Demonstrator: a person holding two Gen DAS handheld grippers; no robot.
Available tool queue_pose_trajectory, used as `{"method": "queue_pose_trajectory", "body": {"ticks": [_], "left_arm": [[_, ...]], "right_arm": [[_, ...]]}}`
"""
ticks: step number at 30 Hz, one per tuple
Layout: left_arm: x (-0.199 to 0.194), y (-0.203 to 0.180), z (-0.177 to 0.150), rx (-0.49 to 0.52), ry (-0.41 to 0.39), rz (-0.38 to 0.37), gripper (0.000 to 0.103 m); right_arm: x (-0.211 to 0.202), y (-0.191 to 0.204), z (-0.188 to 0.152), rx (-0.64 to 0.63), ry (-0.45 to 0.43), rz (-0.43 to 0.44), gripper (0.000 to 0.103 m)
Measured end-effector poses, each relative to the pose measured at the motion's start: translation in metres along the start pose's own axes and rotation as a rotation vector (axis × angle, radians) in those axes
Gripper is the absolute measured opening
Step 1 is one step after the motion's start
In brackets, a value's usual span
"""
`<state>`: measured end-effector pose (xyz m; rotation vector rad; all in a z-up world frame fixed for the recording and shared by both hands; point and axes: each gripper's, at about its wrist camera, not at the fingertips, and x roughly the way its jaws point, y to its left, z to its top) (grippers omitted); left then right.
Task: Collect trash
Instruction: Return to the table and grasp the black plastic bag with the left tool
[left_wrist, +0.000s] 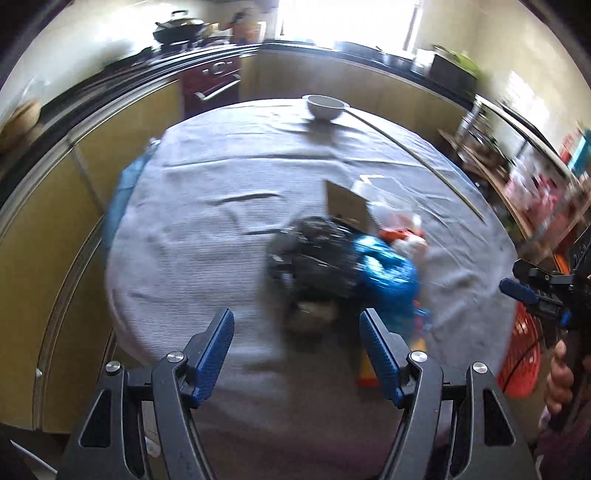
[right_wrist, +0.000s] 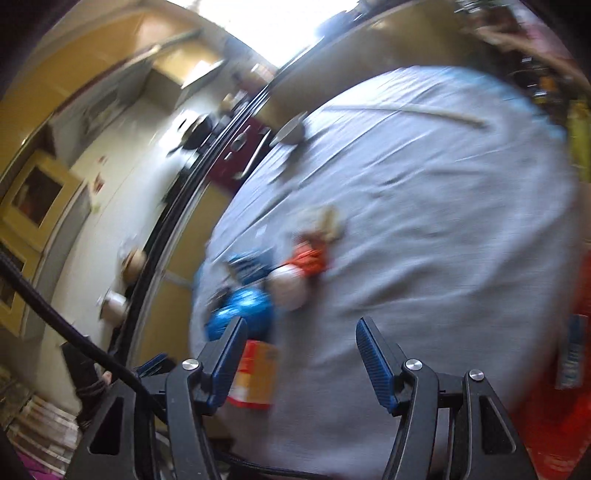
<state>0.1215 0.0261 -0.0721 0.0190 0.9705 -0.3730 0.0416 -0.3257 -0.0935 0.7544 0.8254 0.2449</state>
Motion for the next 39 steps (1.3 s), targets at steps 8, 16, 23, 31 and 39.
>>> {"method": "queue_pose_trajectory", "body": {"ticks": [8, 16, 23, 31, 39], "left_arm": [[0.029, 0.015, -0.001, -0.053, 0.058, -0.042, 0.071], [0.043, 0.042, 0.003, -0.115, 0.088, -0.064, 0.071], [0.04, 0.063, 0.012, -0.173, 0.076, -0.064, 0.071], [0.041, 0.067, 0.03, -0.188, 0.067, -0.065, 0.073], [0.071, 0.022, 0.037, -0.099, 0.128, -0.103, 0.074]], "right_arm": [[0.092, 0.056, 0.02, -0.01, 0.152, 0.078, 0.065], [0.168, 0.05, 0.022, 0.026, 0.282, -0.029, 0.065], [0.184, 0.082, 0.004, -0.142, 0.314, -0.024, 0.047], [0.139, 0.11, 0.002, -0.256, 0.191, 0.065, 0.045], [0.064, 0.072, 0.02, -0.163, 0.008, 0.008, 0.045]]}}
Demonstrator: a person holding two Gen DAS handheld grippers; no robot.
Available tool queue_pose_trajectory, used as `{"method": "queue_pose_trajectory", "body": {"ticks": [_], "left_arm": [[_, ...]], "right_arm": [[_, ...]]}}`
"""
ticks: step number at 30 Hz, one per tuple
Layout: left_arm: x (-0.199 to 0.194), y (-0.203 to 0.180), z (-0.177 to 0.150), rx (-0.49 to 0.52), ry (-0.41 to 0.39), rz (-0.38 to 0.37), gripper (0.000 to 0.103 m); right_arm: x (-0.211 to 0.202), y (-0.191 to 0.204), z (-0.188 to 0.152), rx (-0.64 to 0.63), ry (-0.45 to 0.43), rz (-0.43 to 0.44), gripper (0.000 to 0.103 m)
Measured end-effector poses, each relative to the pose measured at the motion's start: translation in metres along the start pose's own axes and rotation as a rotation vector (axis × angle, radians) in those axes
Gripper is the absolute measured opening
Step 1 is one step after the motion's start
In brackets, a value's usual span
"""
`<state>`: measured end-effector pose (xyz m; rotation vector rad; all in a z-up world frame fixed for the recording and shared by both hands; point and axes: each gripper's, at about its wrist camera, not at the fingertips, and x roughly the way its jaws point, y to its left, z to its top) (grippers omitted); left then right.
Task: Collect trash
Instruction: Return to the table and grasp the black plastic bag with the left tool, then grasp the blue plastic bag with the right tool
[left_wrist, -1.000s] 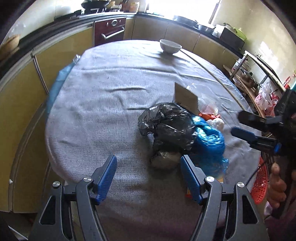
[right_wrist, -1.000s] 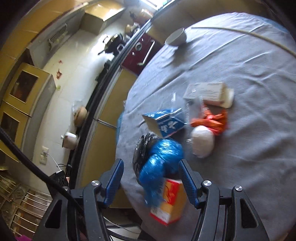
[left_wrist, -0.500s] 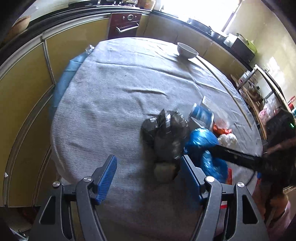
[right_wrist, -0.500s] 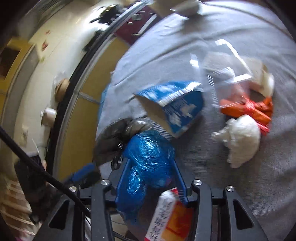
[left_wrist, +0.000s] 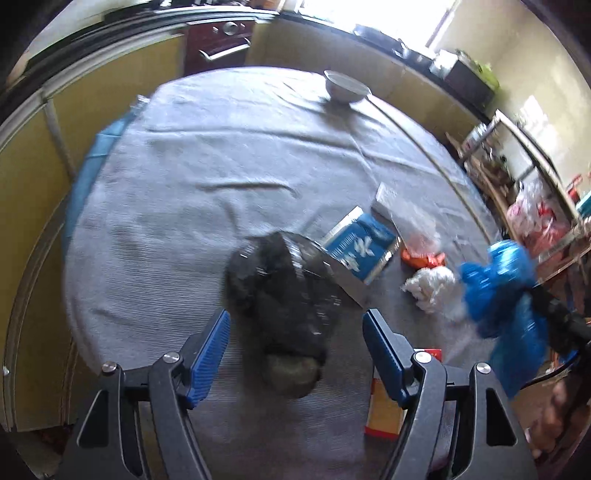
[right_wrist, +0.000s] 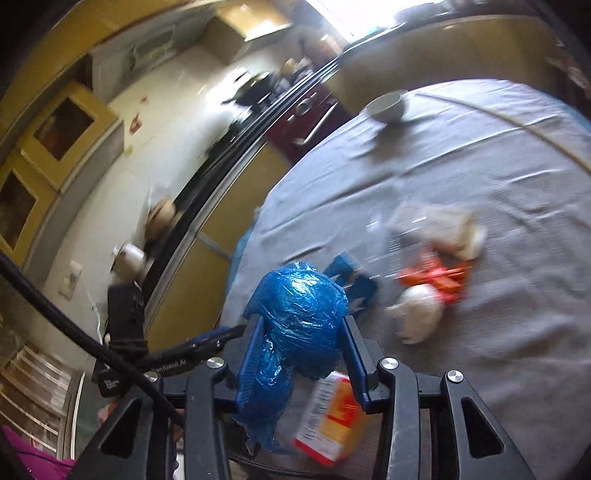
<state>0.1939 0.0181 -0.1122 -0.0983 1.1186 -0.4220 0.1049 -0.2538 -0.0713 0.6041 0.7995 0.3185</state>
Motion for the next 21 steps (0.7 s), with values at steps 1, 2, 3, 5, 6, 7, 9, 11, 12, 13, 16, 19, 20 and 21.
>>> {"method": "queue_pose_trajectory", "body": {"ticks": [1, 2, 3, 5, 6, 7, 9, 11, 12, 13, 16, 19, 20, 21], "left_arm": [[0.006, -0.002, 0.0, 0.007, 0.009, 0.006, 0.074], [0.014, -0.003, -0.002, 0.012, 0.022, 0.022, 0.074], [0.022, -0.003, -0.003, 0.008, 0.034, 0.043, 0.074], [0.035, 0.002, -0.005, -0.015, 0.054, 0.068, 0.072], [0.039, 0.005, -0.007, -0.027, 0.062, 0.065, 0.055], [0.042, 0.006, -0.007, -0.033, 0.074, 0.06, 0.037], [0.045, 0.01, -0.01, -0.052, 0.087, 0.045, 0.037], [0.036, 0.008, -0.012, -0.05, 0.054, 0.07, 0.035], [0.031, 0.007, -0.013, -0.048, 0.036, 0.078, 0.034], [0.025, 0.005, -0.013, -0.046, 0.018, 0.085, 0.034], [0.001, -0.007, -0.017, -0.03, -0.03, 0.085, 0.034], [-0.025, -0.023, -0.019, -0.002, -0.081, 0.076, 0.034], [-0.035, -0.032, -0.021, 0.015, -0.101, 0.071, 0.034], [-0.039, -0.037, -0.02, 0.026, -0.112, 0.071, 0.034]], "right_arm": [[-0.01, -0.01, 0.0, 0.019, -0.019, -0.024, 0.045], [-0.017, -0.018, -0.001, 0.036, -0.03, -0.037, 0.045], [-0.024, -0.027, -0.002, 0.059, -0.04, -0.052, 0.045], [-0.039, -0.045, -0.006, 0.097, -0.057, -0.086, 0.045], [-0.044, -0.052, -0.007, 0.109, -0.061, -0.103, 0.045], [-0.051, -0.058, -0.01, 0.12, -0.064, -0.119, 0.045], [-0.06, -0.072, -0.017, 0.153, -0.068, -0.136, 0.045], [-0.065, -0.083, -0.022, 0.18, -0.069, -0.14, 0.045], [-0.067, -0.086, -0.024, 0.186, -0.07, -0.142, 0.045], [-0.069, -0.09, -0.026, 0.189, -0.07, -0.144, 0.045], [-0.071, -0.089, -0.029, 0.173, -0.079, -0.146, 0.045], [-0.073, -0.082, -0.029, 0.137, -0.094, -0.147, 0.045], [-0.075, -0.079, -0.031, 0.123, -0.103, -0.149, 0.045], [-0.077, -0.076, -0.032, 0.11, -0.112, -0.151, 0.045]]}}
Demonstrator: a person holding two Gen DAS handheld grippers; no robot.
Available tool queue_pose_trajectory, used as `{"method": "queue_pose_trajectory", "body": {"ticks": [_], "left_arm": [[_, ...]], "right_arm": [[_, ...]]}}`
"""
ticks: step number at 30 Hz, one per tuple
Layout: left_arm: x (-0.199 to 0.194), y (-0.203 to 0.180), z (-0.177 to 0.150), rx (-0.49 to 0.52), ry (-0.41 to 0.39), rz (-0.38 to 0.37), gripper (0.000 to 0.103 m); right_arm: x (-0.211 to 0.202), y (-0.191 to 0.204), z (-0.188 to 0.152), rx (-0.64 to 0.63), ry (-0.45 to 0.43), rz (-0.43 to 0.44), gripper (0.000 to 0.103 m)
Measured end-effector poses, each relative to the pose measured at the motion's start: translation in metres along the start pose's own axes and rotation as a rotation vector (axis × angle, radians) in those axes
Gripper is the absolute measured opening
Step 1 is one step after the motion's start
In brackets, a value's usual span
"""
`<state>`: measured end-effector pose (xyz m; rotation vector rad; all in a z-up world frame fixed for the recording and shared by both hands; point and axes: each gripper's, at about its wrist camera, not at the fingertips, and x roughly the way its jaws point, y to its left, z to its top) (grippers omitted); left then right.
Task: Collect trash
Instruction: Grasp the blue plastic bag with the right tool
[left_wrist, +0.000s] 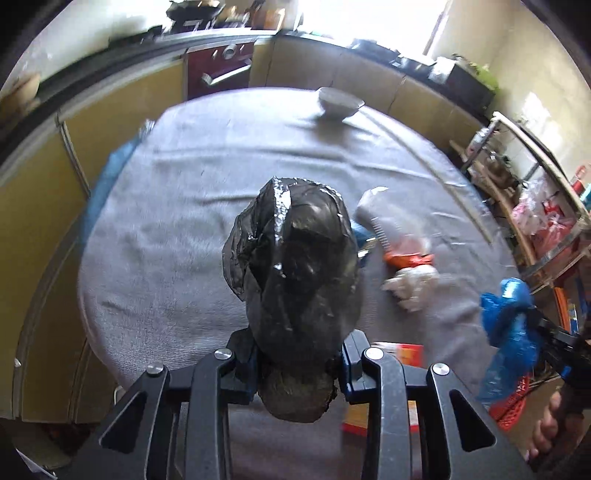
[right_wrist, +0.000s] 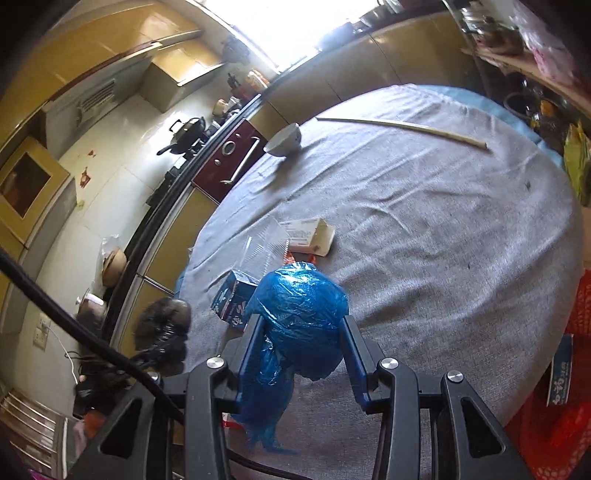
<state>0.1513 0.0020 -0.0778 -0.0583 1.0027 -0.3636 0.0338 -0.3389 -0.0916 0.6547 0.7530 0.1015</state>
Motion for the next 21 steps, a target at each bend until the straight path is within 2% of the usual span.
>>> {"method": "queue_pose_trajectory", "body": {"ticks": [5, 12, 21], "left_arm": [[-0.025, -0.033, -0.002, 0.082, -0.059, 0.037, 0.034], [-0.029, -0.06, -0.01, 0.153, -0.079, 0.103, 0.035], [-0.027, -0.06, -0.025, 0.182, -0.091, 0.182, 0.035]], "right_arm": [[-0.013, 0.005, -0.004, -0.019, -0.029, 0.013, 0.045], [-0.023, 0.003, -0.009, -0.012, -0.039, 0.027, 0.045], [-0.001, 0.017, -0.026, -0.117, 0.029, -0.129, 0.045]]}}
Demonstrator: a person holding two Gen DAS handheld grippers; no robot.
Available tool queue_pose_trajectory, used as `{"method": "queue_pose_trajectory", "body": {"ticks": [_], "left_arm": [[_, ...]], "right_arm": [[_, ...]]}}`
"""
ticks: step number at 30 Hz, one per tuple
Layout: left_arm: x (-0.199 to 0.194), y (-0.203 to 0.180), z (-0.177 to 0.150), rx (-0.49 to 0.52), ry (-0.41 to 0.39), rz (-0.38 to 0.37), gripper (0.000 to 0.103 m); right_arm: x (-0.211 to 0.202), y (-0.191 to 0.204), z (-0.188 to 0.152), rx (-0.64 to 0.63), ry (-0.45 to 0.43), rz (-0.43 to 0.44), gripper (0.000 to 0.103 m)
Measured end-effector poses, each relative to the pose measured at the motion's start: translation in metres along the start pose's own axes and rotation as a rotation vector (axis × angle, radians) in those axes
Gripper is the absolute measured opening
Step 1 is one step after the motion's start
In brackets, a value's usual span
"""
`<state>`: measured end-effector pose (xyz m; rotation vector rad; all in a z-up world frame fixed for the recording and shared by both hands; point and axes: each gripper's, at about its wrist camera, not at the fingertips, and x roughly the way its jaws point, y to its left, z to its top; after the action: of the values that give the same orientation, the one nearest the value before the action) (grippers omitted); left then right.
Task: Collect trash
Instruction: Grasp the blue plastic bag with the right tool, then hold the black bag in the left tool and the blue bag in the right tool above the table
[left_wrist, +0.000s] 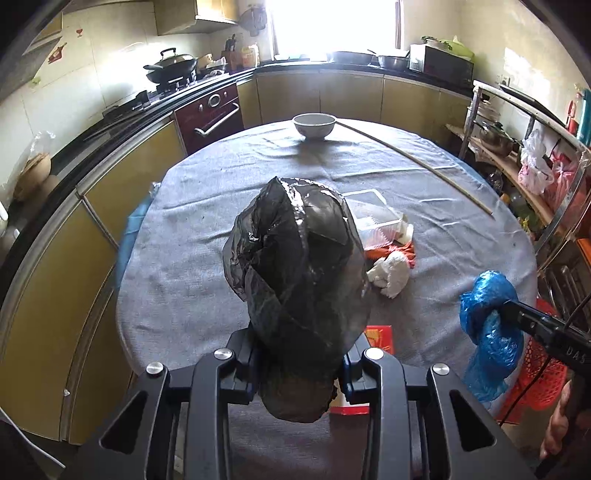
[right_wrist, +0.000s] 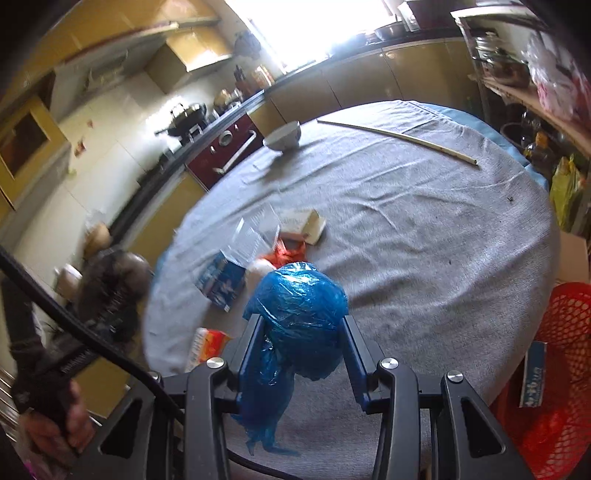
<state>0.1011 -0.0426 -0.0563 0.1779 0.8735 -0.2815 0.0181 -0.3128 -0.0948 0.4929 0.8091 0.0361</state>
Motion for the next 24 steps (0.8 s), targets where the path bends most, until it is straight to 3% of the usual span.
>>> {"method": "queue_pose_trajectory", "body": {"ticks": [9, 17, 24], "left_arm": [[0.029, 0.026, -0.02, -0.045, 0.067, 0.041, 0.035], [0.041, 0.04, -0.03, -0.065, 0.082, 0.035, 0.035], [0.039, 0.034, -0.032, -0.013, 0.071, 0.055, 0.035]], "right_arm": [[0.03, 0.019, -0.019, -0.102, 0.073, -0.12, 0.045], [0.038, 0.028, -0.022, -0.135, 0.078, -0.161, 0.045], [0.041, 0.03, -0.022, -0.136, 0.083, -0.172, 0.045]]}}
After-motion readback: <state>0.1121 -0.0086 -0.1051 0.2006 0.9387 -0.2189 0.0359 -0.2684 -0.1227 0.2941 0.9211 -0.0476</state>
